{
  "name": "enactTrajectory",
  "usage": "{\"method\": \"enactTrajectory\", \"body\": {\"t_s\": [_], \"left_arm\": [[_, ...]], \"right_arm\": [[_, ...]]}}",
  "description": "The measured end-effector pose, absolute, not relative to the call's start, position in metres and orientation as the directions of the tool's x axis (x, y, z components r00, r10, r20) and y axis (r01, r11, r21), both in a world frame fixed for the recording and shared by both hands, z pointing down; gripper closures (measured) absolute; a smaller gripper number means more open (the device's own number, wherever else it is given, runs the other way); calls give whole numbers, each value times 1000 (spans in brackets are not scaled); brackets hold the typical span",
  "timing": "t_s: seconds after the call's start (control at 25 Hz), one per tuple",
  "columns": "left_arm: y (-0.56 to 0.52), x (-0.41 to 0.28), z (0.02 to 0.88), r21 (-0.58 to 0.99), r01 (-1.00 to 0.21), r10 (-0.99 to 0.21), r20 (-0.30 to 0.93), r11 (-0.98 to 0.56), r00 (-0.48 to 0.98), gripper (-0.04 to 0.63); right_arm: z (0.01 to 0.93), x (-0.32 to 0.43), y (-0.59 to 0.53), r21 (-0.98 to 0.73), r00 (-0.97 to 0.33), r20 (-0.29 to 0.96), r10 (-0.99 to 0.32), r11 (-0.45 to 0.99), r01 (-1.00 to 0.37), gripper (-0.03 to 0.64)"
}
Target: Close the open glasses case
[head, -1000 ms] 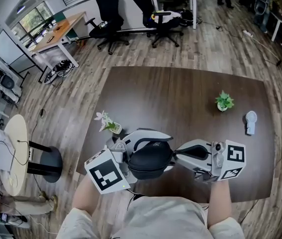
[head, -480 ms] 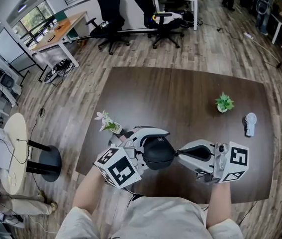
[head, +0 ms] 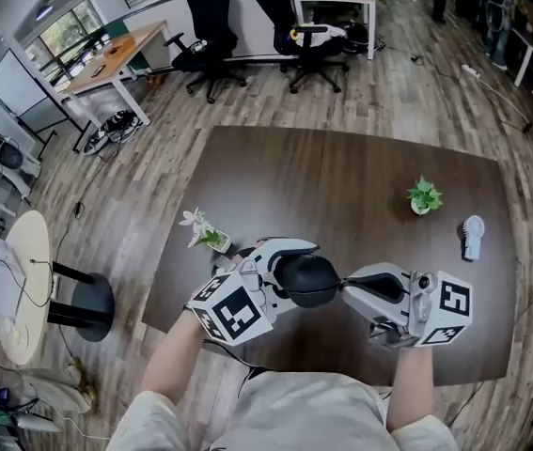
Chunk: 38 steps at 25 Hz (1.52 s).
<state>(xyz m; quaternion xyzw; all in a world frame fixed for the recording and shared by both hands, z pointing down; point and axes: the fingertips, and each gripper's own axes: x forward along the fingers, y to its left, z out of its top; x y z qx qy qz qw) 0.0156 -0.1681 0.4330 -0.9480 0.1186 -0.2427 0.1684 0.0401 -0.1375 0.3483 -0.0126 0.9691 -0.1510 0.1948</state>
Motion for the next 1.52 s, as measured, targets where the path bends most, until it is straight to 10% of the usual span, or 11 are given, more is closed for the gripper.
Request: {"method": "enactTrajectory", "body": {"t_s": [0.88,1.52], "left_arm": [[-168,16,398,-471,-225,-396,304,-853,866,330],[-189,-5,432,-561,-182,-481,448,-808,754,336]], "right_arm": [[376,53,-167,-298,-941,-222,-255,937,-183,615],[370,70,-165,-245,-944,-179,-276,942,-229,615]]}}
